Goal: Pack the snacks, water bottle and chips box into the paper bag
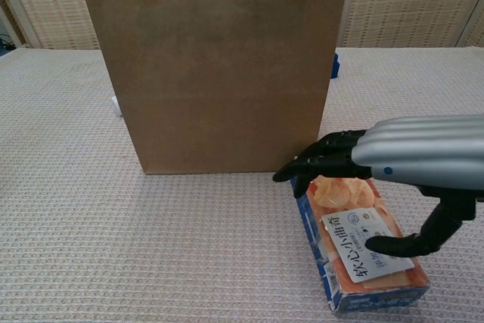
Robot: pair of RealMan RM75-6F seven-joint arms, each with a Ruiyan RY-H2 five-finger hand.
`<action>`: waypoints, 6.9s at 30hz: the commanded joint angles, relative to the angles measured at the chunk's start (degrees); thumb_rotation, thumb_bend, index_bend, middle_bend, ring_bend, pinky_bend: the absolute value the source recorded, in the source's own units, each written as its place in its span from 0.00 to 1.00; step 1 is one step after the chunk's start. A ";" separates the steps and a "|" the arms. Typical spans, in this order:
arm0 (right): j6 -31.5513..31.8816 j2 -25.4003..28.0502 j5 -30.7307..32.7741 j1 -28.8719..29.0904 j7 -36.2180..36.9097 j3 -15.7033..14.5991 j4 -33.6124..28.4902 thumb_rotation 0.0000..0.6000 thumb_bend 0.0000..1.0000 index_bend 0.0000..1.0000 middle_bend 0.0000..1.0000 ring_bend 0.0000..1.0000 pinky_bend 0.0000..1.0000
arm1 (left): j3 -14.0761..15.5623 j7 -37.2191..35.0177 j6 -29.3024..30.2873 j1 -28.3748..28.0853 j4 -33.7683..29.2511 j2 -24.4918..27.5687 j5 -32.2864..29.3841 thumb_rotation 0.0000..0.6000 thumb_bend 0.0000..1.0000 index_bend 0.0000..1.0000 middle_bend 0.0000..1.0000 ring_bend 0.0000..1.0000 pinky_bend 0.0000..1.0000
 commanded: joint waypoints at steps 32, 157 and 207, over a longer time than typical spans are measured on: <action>-4.85 0.98 7.40 0.15 -6.67 -6.60 -1.27 1.00 0.61 0.00 0.21 0.00 0.00 | 0.03 -0.27 0.29 -0.05 -0.09 -0.03 0.48 1.00 0.35 0.00 0.00 0.00 0.02; 30.25 -23.11 23.67 -23.07 -35.23 -3.79 3.17 1.00 0.00 0.00 0.21 0.00 0.00 | 1.52 -1.38 2.08 0.33 -1.37 0.43 3.78 1.00 0.35 0.00 0.00 0.00 0.02; 29.23 -22.43 35.13 -25.21 -28.37 5.41 2.03 1.00 0.00 0.00 0.21 0.00 0.00 | 2.00 -0.66 1.75 0.28 -1.21 -0.07 4.32 1.00 0.35 0.00 0.00 0.00 0.02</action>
